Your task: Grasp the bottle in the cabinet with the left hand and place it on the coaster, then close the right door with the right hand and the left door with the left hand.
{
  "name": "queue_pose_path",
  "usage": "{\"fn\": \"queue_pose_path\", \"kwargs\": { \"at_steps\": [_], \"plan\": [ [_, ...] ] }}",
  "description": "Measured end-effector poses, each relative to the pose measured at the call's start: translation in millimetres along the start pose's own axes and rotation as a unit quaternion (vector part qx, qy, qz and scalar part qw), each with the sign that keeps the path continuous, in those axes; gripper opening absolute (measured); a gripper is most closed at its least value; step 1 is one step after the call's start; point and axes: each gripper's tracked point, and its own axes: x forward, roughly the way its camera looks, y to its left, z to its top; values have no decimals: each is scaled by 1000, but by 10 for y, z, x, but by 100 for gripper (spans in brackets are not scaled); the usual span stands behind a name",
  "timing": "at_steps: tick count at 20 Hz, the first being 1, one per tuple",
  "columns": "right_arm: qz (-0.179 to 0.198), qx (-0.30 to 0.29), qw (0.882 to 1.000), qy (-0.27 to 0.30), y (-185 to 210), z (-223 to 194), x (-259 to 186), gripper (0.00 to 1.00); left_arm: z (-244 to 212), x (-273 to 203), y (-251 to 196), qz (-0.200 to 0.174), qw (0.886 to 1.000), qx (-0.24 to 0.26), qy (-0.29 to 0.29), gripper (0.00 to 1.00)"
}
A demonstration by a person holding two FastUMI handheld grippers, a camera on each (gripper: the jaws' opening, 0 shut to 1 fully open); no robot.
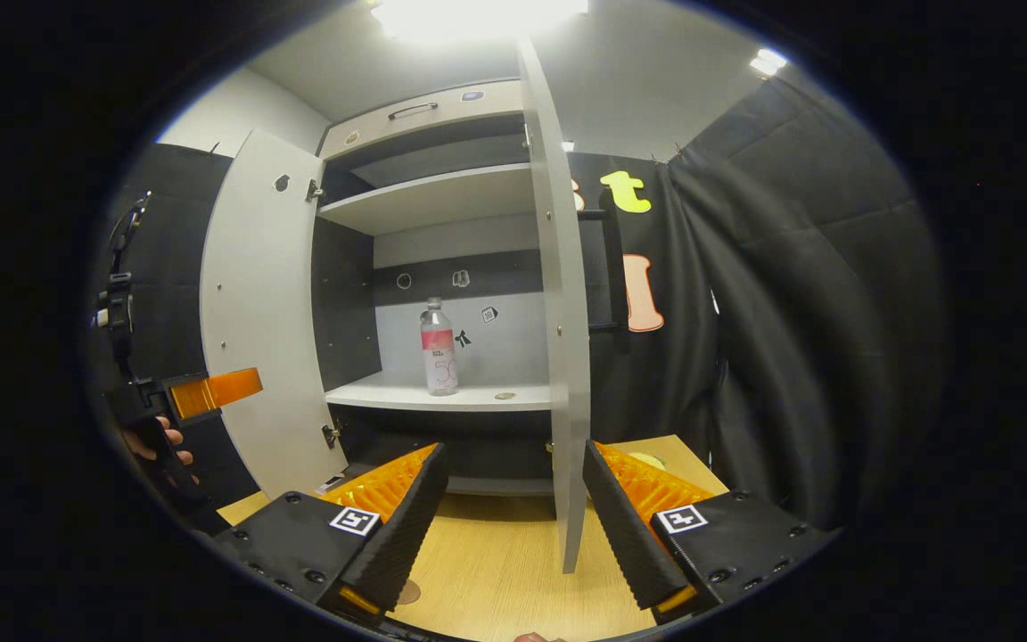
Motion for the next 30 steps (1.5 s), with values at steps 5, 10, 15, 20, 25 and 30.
{"fn": "queue_pose_path", "kwargs": {
  "at_steps": [5, 10, 15, 20, 25, 30],
  "plan": [
    [-23, 2, 1000, -7, -155, 35, -90, 97, 94, 298, -189, -21, 1000, -11, -11, 93],
    [-41, 3, 999, -10, -290, 30, -168, 97, 260, 721, -444, -62, 998, -13, -18, 92],
    [-80, -1, 997, -9, -560, 33, -209, 97, 396, 1282, -651, -91, 996, -4, -11, 93],
    [-118, 4, 993, -7, -787, 36, -240, 93, 383, 1909, -849, -117, 993, -3, 3, 92],
    [-150, 9, 989, 10, -934, -37, -232, 97, 217, 2408, -1003, -134, 991, -4, 24, 92],
    [-176, 5, 984, 11, -1064, -31, -203, 97, 74, 2764, -1233, -158, 987, 14, 40, 92]
  ]
}}
